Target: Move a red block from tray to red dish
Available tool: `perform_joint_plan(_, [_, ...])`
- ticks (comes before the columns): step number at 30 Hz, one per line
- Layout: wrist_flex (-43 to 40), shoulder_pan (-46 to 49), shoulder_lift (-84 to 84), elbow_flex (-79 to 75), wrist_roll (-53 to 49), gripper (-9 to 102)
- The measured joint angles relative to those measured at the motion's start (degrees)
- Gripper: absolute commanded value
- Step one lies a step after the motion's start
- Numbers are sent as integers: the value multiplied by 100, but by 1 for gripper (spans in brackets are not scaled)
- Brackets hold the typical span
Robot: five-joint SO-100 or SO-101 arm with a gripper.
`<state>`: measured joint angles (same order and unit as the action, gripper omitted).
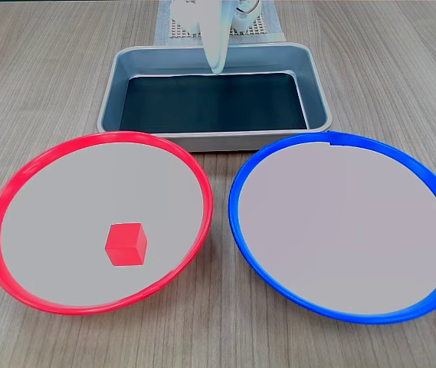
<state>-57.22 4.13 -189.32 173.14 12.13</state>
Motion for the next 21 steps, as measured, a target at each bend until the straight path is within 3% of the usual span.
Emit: perform_joint_plan(21, [-44,0,0,0,0,0])
